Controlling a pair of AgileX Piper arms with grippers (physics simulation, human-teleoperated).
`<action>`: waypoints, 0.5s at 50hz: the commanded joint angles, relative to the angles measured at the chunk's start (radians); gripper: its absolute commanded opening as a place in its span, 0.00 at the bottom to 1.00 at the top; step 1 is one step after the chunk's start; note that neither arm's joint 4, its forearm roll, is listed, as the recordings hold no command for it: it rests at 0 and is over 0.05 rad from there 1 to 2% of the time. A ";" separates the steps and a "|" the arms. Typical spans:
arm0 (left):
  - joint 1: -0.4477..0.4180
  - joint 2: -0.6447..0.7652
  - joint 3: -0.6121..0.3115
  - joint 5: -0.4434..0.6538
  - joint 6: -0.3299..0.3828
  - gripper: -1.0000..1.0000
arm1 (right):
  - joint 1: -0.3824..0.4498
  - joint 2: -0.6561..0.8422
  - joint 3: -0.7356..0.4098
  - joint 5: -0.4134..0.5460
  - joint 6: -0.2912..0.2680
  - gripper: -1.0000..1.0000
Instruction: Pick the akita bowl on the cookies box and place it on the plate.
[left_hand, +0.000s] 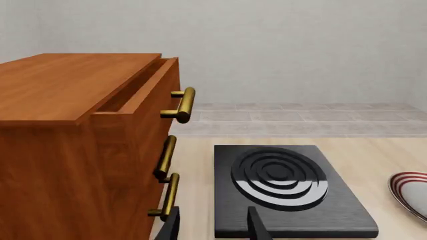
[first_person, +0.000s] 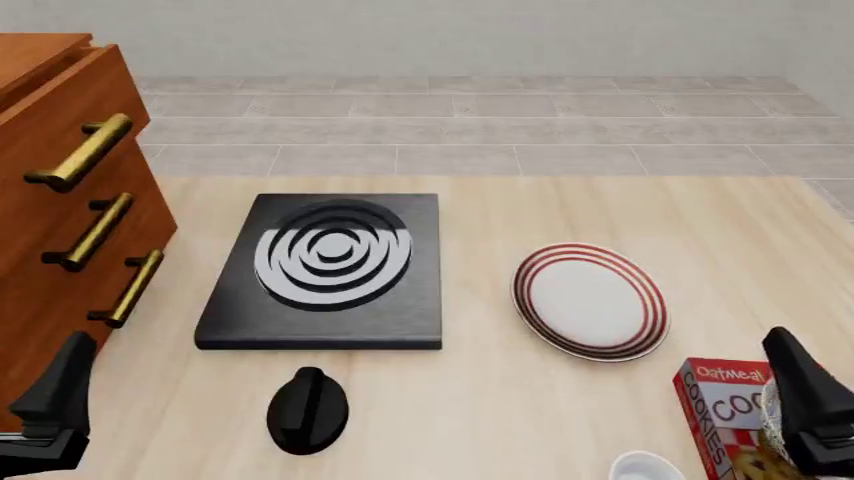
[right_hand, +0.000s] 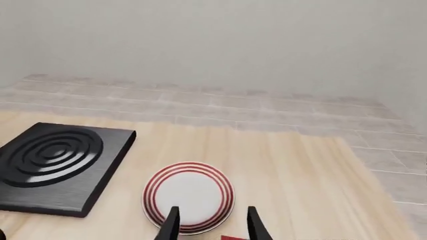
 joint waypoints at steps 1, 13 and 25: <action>0.000 0.000 0.000 0.000 0.000 1.00 | 0.032 -0.008 -0.155 0.237 -0.002 1.00; 0.000 0.000 0.000 0.000 0.000 1.00 | 0.075 -0.009 -0.292 0.566 0.003 1.00; 0.000 0.000 0.000 0.000 0.000 1.00 | 0.058 -0.009 -0.440 0.808 0.036 1.00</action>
